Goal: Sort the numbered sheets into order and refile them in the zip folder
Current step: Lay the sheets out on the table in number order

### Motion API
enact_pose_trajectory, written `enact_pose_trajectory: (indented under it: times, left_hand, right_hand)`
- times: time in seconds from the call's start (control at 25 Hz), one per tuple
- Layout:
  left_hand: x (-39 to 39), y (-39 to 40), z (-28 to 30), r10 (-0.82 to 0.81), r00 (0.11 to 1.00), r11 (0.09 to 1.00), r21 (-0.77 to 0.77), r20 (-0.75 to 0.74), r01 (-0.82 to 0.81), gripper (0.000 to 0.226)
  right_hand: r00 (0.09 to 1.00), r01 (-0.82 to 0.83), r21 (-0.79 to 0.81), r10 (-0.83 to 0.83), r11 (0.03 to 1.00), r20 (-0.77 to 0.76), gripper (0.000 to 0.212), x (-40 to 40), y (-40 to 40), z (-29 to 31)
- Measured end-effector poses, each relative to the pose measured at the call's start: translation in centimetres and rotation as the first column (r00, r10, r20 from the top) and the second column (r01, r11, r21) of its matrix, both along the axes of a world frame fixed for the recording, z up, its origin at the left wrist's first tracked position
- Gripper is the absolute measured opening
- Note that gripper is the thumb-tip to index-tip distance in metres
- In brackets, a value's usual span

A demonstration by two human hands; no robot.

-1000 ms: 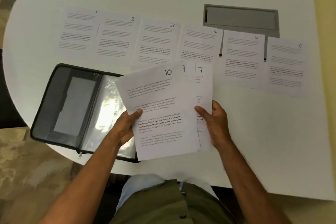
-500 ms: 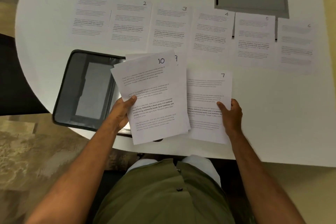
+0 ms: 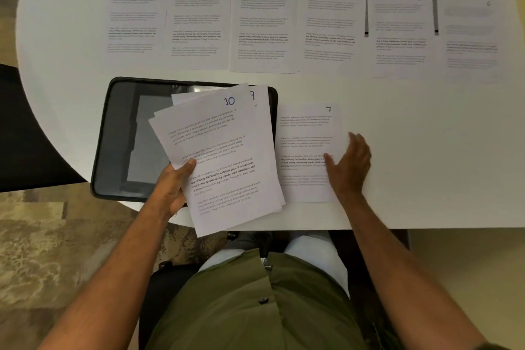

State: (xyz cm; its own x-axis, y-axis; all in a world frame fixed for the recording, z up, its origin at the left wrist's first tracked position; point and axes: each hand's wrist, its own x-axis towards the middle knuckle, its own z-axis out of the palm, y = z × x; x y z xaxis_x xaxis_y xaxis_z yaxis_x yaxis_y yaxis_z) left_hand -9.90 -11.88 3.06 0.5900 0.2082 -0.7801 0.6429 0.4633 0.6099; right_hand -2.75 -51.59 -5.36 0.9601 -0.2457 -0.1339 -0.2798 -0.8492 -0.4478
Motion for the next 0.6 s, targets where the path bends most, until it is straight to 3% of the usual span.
enact_pose_trajectory:
  times: [0.12,0.24,0.36,0.6]
  left_hand:
    - [-0.3,0.1,-0.1,0.004,1.000,1.000,-0.006,-0.014,-0.004,0.051]
    - [-0.3,0.1,-0.2,-0.009,1.000,1.000,-0.008,-0.020,0.009,0.049]
    - [-0.5,0.1,-0.3,-0.020,1.000,1.000,-0.014,-0.018,0.020,0.046]
    - [-0.7,0.8,-0.8,-0.014,1.000,1.000,-0.012,-0.026,0.014,0.045]
  right_hand:
    - [0.922,-0.385,-0.010,0.384,0.923,-0.056,0.079,-0.2,1.8,-1.5]
    - [0.815,-0.566,-0.003,0.559,0.824,-0.149,0.083,0.3,3.6,-2.6]
    - [0.776,-0.606,-0.011,0.587,0.796,-0.233,0.089,1.0,5.0,-3.2]
    - [0.810,-0.559,-0.043,0.535,0.828,-0.239,0.090,1.6,6.5,-3.7]
